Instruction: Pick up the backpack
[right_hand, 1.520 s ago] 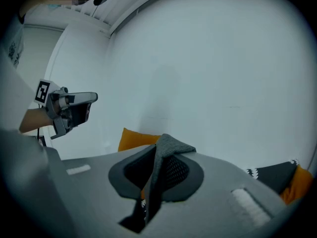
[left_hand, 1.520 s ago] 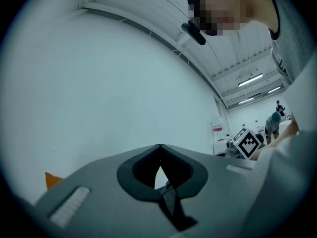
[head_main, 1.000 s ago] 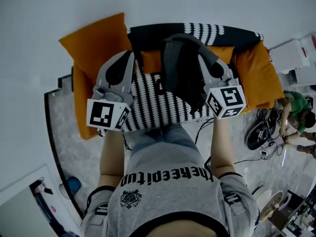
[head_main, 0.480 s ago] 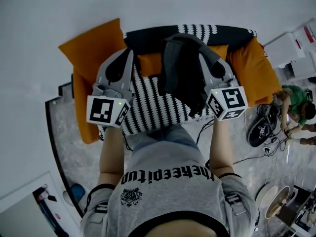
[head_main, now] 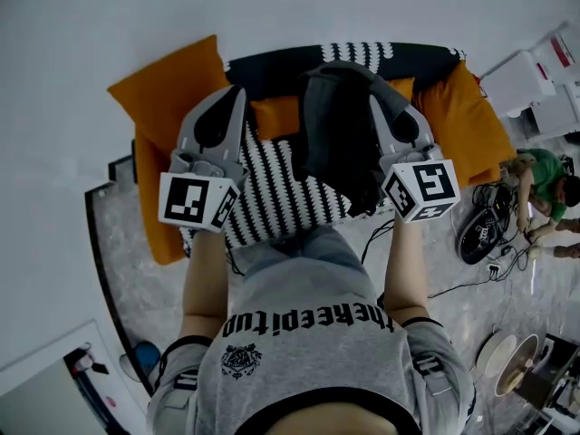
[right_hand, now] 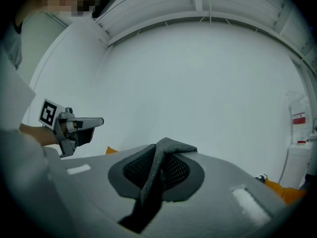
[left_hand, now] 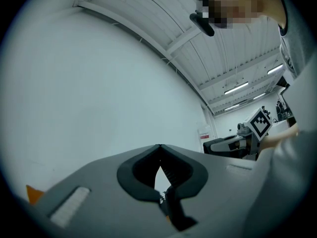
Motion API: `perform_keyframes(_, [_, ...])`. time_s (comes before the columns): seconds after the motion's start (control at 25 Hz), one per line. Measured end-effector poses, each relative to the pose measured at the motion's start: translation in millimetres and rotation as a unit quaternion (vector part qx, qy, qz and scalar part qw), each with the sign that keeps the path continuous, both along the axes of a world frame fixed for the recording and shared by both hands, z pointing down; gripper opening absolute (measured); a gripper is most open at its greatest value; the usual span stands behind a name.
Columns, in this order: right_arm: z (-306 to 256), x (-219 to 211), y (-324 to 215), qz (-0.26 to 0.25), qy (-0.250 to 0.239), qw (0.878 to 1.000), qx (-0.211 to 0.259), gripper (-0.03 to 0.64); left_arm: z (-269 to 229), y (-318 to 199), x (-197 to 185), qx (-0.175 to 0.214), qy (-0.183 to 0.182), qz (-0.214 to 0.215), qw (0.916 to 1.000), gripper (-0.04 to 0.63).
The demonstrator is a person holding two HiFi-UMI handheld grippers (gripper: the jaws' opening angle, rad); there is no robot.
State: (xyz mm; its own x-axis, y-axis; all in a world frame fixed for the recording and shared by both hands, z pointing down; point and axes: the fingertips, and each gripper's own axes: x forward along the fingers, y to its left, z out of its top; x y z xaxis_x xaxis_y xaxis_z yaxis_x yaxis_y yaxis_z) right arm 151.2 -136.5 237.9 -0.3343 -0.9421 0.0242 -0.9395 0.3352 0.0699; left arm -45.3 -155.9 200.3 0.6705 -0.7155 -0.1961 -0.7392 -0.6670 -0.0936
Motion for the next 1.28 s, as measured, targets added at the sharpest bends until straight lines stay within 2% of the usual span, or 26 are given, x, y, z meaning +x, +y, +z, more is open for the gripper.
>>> perform_keyframes(0.64, [-9,4,24,0.007,-0.005,1.000,0.019,0.041,-6,17,11,0.013,-0.005,0.015,0.9998,0.012])
perform_keyframes(1.28, [-8,0,26,0.010,-0.006,1.000,0.024,0.041,-2,17,9,0.008,-0.007,0.016,0.9998,0.012])
